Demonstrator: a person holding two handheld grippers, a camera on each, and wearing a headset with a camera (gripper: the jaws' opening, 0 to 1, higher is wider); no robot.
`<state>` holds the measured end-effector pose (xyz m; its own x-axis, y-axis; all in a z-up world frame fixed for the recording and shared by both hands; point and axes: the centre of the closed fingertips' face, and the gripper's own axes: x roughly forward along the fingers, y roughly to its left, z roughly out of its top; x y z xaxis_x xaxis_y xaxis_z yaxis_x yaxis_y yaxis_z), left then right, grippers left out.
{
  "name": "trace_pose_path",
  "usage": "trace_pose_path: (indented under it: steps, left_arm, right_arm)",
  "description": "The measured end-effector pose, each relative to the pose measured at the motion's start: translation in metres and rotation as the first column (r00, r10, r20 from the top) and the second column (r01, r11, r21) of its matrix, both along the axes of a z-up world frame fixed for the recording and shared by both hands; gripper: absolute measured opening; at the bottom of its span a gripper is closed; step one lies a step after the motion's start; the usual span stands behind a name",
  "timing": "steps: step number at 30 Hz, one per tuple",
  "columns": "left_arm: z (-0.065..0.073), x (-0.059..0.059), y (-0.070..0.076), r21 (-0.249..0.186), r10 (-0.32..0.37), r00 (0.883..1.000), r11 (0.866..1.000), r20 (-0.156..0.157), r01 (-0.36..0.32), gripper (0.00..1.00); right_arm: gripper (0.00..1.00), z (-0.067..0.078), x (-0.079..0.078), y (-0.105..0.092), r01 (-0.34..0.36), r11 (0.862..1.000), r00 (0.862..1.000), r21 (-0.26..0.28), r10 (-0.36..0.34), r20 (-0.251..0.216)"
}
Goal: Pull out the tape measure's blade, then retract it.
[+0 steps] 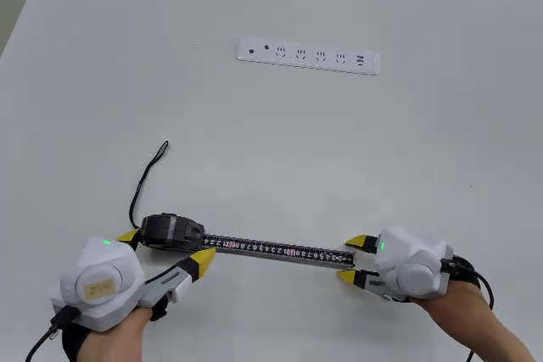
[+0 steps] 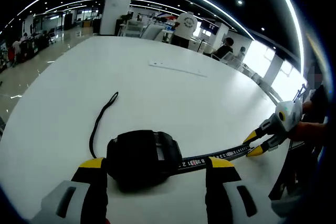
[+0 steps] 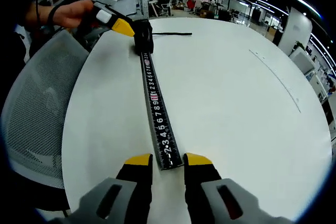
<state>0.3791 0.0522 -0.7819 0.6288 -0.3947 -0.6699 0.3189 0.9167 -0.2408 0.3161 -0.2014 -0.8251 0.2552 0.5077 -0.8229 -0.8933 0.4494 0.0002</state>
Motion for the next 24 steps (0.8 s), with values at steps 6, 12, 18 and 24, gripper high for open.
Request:
trace_pose_path:
  steps: [6,12,18,24]
  left_arm:
    - [-0.005,0.004,0.001,0.002,0.057,0.998,0.998,-0.012,-0.057,0.74]
    - [-0.01,0.009,0.003,0.0,0.123,0.992,0.992,-0.024,-0.123,0.74]
    - [-0.019,0.014,0.006,-0.017,0.258,0.964,0.966,-0.06,-0.259,0.74]
    - [-0.021,0.013,0.01,0.01,0.302,0.952,0.953,-0.045,-0.302,0.7]
  right_arm:
    - [0.16,0.001,0.001,-0.001,0.02,1.0,1.0,0.02,-0.02,-0.005]
    - [0.16,0.001,0.001,-0.002,0.015,1.0,1.0,0.024,-0.015,-0.002]
    - [0.15,0.003,0.001,-0.001,0.02,0.999,1.0,0.029,-0.02,-0.006]
    - [0.15,0.002,0.001,-0.001,0.022,0.999,1.0,0.035,-0.021,-0.005]
